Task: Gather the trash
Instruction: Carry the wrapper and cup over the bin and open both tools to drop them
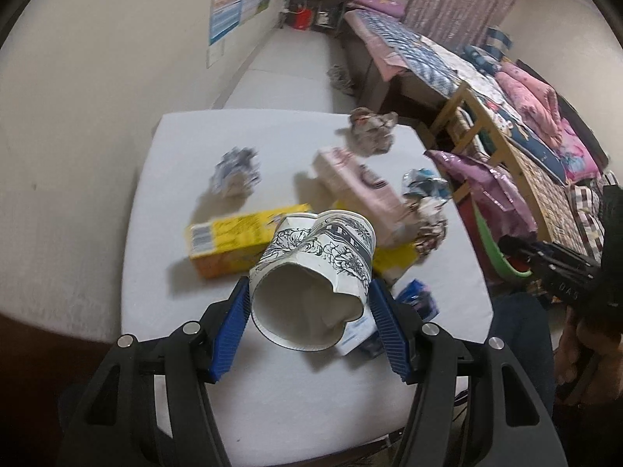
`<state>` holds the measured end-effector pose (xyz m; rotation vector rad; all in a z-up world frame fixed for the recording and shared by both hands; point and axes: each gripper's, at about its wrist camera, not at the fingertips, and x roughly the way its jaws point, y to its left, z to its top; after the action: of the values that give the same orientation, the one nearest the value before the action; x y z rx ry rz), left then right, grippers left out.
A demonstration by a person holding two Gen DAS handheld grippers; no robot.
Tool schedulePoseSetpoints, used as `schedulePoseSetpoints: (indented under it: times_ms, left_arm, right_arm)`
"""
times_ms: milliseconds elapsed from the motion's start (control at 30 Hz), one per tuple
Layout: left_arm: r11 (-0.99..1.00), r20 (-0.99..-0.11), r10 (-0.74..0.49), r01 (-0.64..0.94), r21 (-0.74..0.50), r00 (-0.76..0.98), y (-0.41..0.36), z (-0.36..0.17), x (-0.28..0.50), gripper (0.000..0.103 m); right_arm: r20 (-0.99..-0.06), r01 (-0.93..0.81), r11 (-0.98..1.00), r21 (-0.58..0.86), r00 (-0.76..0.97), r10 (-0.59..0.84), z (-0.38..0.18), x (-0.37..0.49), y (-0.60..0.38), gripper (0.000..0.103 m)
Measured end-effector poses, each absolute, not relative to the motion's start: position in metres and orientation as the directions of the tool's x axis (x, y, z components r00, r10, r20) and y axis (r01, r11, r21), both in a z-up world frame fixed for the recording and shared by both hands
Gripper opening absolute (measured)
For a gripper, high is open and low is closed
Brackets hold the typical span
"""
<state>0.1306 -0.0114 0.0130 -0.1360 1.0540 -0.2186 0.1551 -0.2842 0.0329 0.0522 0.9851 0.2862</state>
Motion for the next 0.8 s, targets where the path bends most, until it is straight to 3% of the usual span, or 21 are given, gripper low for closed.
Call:
schedulePoseSetpoints:
  times_ms: [800]
  left_arm:
    - [0.883,-0.805,-0.403,0.417,-0.217,0.434,-0.212,0.054,0.185,0.058]
  right_arm:
    - [-0.797,0.053,0.985,0.162,0.595,0.099,0.051,0.14,-0.445,0.027]
